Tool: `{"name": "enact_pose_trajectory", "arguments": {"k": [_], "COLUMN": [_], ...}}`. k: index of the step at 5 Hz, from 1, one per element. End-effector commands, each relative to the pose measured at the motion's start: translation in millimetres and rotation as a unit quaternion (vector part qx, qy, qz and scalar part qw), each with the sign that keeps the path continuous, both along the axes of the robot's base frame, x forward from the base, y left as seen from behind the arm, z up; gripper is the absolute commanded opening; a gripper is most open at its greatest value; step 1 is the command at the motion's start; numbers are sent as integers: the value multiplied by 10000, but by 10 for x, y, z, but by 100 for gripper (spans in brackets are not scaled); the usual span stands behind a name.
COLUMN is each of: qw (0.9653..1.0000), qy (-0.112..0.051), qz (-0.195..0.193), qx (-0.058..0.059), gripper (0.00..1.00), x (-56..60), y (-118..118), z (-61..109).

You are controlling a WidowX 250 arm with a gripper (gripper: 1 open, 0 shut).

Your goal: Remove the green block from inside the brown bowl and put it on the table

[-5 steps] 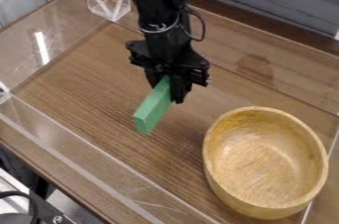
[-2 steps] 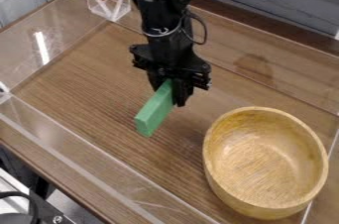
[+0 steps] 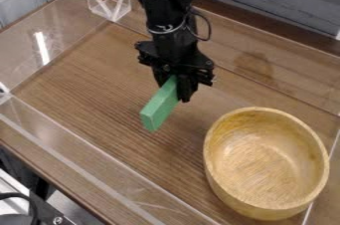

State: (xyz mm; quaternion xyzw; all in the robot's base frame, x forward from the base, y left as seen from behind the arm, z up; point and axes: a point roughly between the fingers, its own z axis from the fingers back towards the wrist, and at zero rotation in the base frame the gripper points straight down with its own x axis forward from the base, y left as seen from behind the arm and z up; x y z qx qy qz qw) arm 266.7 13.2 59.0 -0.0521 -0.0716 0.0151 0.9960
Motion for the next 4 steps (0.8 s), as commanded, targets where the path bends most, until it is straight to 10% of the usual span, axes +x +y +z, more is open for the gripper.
{"name": "enact_pose_trajectory", "arguments": {"k": [1, 4], "qw": [9992, 9978], "qy": [-410, -659], "qz": [13, 63], "qx": [40, -3], "gripper": [0, 0], "x": [163, 287], "y": [128, 335], "z": [157, 92]}}
